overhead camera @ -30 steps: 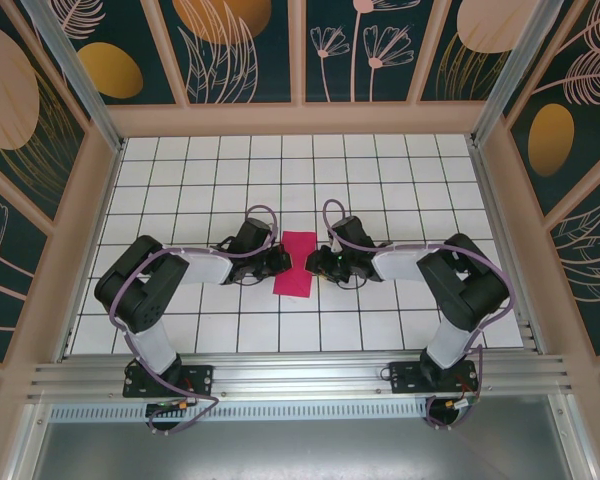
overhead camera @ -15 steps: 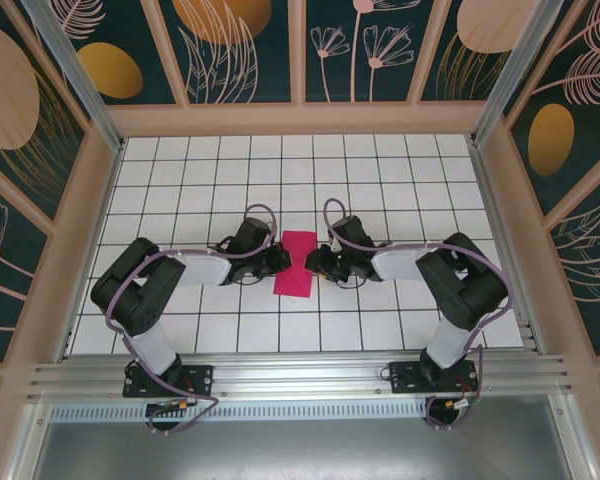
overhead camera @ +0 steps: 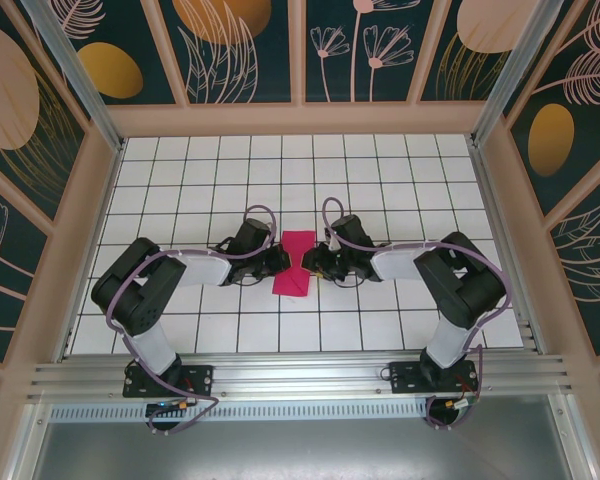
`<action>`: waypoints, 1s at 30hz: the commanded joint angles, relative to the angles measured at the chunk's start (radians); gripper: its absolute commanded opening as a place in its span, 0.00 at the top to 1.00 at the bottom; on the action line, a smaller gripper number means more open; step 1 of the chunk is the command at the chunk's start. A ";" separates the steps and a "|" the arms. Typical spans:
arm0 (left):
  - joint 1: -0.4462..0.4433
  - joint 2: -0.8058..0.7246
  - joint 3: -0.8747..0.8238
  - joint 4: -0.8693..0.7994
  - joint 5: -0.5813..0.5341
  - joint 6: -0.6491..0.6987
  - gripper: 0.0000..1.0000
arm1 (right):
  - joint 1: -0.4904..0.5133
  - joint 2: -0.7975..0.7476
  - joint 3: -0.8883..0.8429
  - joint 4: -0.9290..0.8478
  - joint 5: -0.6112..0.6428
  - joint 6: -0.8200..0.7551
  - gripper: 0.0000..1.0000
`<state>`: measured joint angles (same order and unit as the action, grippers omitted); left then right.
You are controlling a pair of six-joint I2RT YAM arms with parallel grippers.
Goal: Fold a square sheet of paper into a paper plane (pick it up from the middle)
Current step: Turn over the paper at the center of the table.
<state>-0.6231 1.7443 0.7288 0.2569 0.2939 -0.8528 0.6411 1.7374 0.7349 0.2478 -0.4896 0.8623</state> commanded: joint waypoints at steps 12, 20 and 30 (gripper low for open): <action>-0.009 -0.023 -0.022 0.006 -0.060 -0.028 0.93 | -0.005 0.034 -0.016 0.136 -0.077 -0.022 0.73; -0.009 -0.135 -0.056 0.052 -0.101 -0.050 0.92 | -0.006 -0.011 -0.020 0.127 -0.058 -0.048 0.88; -0.009 -0.375 -0.148 0.018 -0.324 -0.045 0.88 | -0.008 -0.192 0.097 -0.321 0.187 -0.244 0.93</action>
<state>-0.6277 1.4372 0.6106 0.2852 0.0883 -0.8955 0.6411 1.6131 0.7635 0.1284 -0.4309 0.7238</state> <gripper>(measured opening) 0.122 0.080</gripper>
